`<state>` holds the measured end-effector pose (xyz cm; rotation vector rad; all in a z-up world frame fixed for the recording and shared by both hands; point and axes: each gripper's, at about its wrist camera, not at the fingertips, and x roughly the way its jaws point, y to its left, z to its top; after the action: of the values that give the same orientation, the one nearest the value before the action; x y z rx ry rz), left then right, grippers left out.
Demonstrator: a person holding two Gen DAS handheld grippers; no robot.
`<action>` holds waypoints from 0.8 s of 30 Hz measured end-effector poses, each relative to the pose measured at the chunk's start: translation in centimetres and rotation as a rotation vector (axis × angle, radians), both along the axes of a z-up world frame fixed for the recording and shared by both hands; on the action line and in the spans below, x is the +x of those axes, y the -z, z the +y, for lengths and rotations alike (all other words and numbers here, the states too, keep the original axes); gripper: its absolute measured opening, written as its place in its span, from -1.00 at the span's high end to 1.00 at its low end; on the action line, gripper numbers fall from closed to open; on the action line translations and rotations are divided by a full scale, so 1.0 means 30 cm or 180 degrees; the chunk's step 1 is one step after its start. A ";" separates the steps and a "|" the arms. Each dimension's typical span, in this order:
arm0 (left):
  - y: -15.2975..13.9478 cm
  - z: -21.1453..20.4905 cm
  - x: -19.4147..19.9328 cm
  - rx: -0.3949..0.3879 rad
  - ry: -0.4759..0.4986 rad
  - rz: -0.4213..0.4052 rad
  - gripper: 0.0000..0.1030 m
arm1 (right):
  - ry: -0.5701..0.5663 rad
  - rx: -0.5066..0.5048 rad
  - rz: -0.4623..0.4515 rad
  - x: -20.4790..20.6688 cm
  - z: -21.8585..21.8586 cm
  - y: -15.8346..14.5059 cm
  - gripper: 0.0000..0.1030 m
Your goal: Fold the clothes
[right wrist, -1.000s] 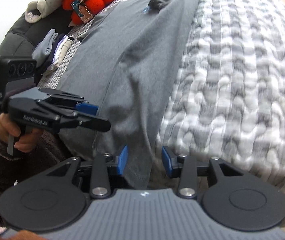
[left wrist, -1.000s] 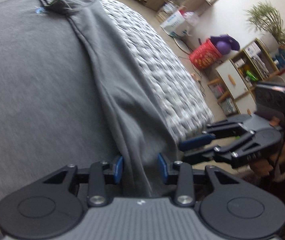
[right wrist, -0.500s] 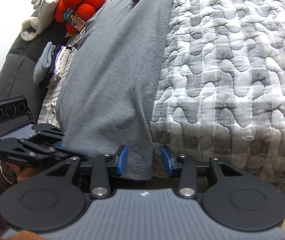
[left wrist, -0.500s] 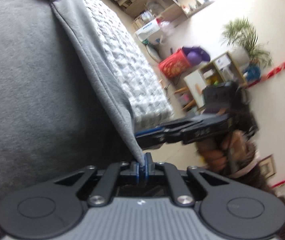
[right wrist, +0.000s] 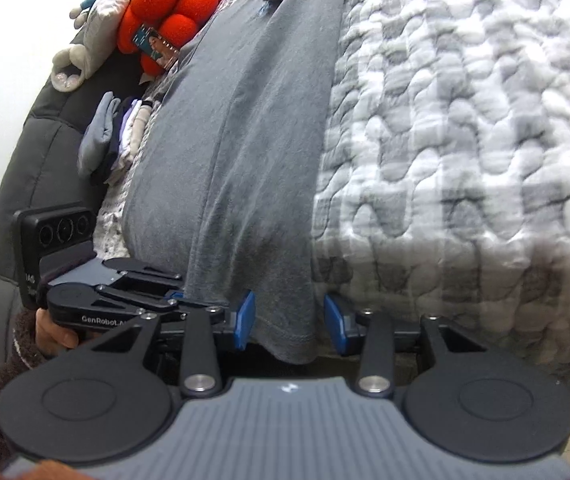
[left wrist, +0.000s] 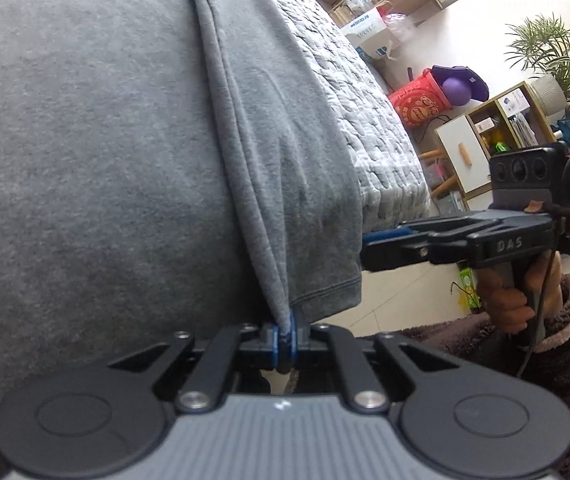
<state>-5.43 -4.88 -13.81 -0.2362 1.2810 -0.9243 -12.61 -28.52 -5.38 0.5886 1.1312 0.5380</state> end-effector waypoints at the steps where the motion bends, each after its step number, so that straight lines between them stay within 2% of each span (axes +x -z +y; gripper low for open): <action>1: 0.002 -0.008 0.002 -0.0015 0.0015 0.0013 0.90 | -0.0024 -0.0028 -0.0012 -0.004 0.003 -0.002 0.94; 3: 0.000 -0.017 0.009 -0.0012 0.0090 0.0043 0.89 | -0.0085 -0.0079 -0.0063 -0.013 0.009 -0.012 0.91; 5: 0.013 -0.031 0.005 0.0124 0.0255 0.0101 0.88 | -0.0135 -0.0193 -0.0140 -0.020 0.009 -0.029 0.91; 7: 0.030 -0.050 -0.009 0.0338 0.0406 0.0106 0.86 | -0.0146 -0.0255 -0.0080 -0.013 0.008 -0.024 0.88; 9: 0.029 -0.060 -0.024 0.0475 0.0528 0.0035 0.86 | -0.0180 -0.0277 -0.0024 -0.002 0.009 -0.021 0.74; 11: 0.002 -0.056 -0.032 0.0372 0.0602 -0.0029 0.77 | -0.0255 -0.0202 -0.0163 -0.007 0.008 -0.049 0.71; 12: -0.018 -0.048 -0.032 0.0279 0.0622 -0.0061 0.61 | -0.0248 -0.0181 -0.0262 -0.010 0.004 -0.066 0.71; 13: -0.039 -0.040 -0.033 0.0193 0.0638 -0.0101 0.46 | -0.0208 -0.0176 -0.0373 -0.014 -0.001 -0.086 0.55; 14: -0.061 -0.032 -0.032 0.0131 0.0647 -0.0162 0.42 | -0.0167 -0.0171 -0.0483 -0.017 -0.006 -0.105 0.40; 15: -0.081 -0.025 -0.031 0.0080 0.0658 -0.0226 0.41 | -0.0106 -0.0157 -0.0583 -0.017 -0.012 -0.119 0.25; 19: -0.143 0.003 -0.007 -0.0079 0.0547 -0.0392 0.40 | 0.0188 -0.0154 -0.0904 0.005 -0.021 -0.154 0.25; 24: -0.217 0.009 0.027 -0.0112 0.0354 -0.0583 0.42 | 0.0292 -0.0470 -0.1156 0.073 0.027 -0.197 0.25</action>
<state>-4.61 -4.62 -7.31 -0.1054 1.1179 -1.0399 -10.41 -27.71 0.52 0.3928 0.7877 0.4556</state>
